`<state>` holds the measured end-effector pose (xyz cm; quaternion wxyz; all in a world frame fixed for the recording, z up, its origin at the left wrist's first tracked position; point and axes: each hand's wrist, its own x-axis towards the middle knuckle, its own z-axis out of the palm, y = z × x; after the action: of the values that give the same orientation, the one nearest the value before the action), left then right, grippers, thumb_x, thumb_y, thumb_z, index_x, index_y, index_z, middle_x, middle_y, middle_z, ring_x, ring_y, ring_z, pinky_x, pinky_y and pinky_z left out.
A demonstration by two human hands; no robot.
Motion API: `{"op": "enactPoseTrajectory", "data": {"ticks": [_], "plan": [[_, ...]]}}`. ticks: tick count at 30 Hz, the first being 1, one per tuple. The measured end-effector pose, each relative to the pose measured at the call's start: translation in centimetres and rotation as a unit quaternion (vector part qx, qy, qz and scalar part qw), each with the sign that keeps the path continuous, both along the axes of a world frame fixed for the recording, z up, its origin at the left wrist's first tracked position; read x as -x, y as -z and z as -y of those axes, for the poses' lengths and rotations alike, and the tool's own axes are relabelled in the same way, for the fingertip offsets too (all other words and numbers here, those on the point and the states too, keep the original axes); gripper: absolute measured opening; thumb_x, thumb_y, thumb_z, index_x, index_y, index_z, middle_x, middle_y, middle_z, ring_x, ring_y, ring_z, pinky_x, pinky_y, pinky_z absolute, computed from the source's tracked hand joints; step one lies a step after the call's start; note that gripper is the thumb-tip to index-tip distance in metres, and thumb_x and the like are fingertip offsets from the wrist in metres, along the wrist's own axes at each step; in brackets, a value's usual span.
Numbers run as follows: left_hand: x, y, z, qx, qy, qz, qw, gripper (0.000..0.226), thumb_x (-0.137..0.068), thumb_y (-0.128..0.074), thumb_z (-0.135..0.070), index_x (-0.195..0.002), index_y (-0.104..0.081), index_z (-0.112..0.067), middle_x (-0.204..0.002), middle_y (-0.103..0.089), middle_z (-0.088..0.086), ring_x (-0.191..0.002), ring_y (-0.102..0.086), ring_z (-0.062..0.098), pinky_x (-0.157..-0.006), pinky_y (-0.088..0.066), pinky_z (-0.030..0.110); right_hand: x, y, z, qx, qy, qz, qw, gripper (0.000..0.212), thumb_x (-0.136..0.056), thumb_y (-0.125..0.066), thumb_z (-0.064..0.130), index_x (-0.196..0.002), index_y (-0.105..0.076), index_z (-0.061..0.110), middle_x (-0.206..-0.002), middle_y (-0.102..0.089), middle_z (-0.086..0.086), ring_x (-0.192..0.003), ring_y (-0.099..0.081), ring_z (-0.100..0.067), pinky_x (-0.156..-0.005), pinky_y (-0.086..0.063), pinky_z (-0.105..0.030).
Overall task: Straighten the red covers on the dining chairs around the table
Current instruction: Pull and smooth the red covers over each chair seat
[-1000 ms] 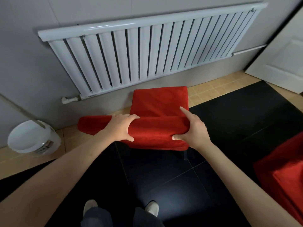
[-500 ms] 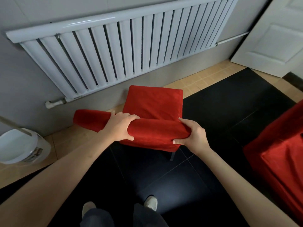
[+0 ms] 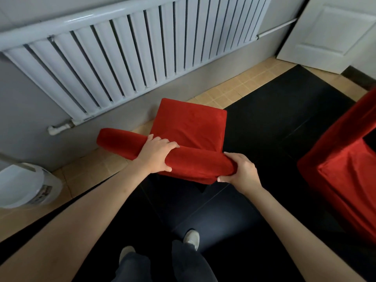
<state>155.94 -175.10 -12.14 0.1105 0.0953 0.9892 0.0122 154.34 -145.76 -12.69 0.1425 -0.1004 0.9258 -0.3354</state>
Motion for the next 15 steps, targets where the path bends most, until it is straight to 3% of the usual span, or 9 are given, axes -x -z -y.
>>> {"op": "enactPoseTrajectory", "data": {"ticks": [2, 6, 15], "plan": [[-0.2, -0.1, 0.5, 0.007, 0.007, -0.001, 1.0, 0.081, -0.065, -0.079, -0.055, -0.135, -0.046, -0.034, -0.117, -0.061, -0.006, -0.109, -0.056, 0.02, -0.11, -0.028, 0.046, -0.7, 0.1, 0.6, -0.007, 0.005, -0.011, 1.0, 0.091, -0.055, -0.093, 0.026, -0.137, -0.054, 0.019, -0.137, -0.052, -0.003, -0.128, -0.047, -0.02, -0.102, -0.033, -0.026], [-1.1, -0.1, 2.8, 0.02, 0.022, -0.001, 1.0, 0.08, -0.064, -0.079, -0.057, -0.134, -0.047, -0.035, -0.114, -0.062, -0.008, -0.107, -0.058, 0.018, -0.11, -0.026, 0.045, -2.6, 0.2, 2.6, -0.003, 0.016, -0.013, 1.0, 0.09, -0.055, -0.093, 0.029, -0.136, -0.056, 0.018, -0.137, -0.052, -0.004, -0.129, -0.046, -0.021, -0.106, -0.035, -0.032], [-3.4, -1.2, 9.7, 0.047, 0.042, 0.039, 0.997, 0.079, -0.067, -0.081, -0.05, -0.135, -0.044, -0.036, -0.122, -0.06, -0.007, -0.115, -0.055, 0.017, -0.111, -0.022, 0.047, -7.7, 0.4, 10.1, 0.0, 0.041, 0.001, 0.999, 0.087, -0.059, -0.09, 0.033, -0.137, -0.053, 0.022, -0.137, -0.051, 0.0, -0.129, -0.041, -0.022, -0.105, -0.034, -0.031]]}}
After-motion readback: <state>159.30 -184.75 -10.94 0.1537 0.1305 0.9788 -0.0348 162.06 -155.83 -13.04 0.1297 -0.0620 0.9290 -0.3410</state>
